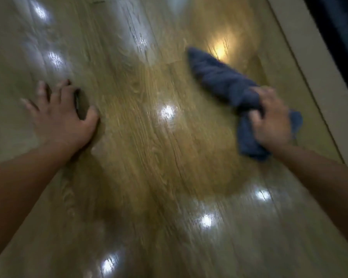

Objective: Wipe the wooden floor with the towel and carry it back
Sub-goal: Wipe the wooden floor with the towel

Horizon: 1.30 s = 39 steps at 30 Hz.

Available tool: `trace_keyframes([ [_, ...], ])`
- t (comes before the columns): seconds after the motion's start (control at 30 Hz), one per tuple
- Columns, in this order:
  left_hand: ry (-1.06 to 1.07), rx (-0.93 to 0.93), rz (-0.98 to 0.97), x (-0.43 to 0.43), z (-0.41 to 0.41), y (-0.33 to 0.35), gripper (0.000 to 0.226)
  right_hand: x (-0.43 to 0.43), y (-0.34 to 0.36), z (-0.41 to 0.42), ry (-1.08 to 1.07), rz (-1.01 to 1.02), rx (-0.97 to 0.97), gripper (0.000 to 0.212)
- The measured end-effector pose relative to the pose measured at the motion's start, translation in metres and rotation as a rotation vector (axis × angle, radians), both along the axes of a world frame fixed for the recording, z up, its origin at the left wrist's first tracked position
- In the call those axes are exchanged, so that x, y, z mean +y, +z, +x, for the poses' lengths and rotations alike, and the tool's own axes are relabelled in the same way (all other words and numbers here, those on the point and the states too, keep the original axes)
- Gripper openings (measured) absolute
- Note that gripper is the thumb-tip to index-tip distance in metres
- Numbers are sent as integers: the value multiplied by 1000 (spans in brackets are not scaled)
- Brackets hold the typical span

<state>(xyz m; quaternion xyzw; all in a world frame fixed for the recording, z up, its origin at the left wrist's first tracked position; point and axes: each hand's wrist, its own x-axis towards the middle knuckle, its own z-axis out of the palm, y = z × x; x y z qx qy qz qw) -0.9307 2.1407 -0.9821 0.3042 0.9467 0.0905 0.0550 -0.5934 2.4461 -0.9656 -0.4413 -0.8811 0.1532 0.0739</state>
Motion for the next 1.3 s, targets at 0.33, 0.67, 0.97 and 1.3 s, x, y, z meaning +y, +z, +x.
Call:
trace_keyframes([
  [0.33, -99, -40, -591, 22, 26, 51, 70, -233, 3, -17, -84, 29, 82, 56],
  [0.67, -55, -622, -536, -79, 220, 88, 144, -172, -2, 57, 214, -17, 33, 53],
  [0.97, 82, -711, -473, -45, 226, 67, 145, -59, 12, 89, -590, 24, -148, 60],
  [1.3, 77, -687, -517, -43, 226, 73, 115, -288, 19, 17, 333, -206, -32, 52],
])
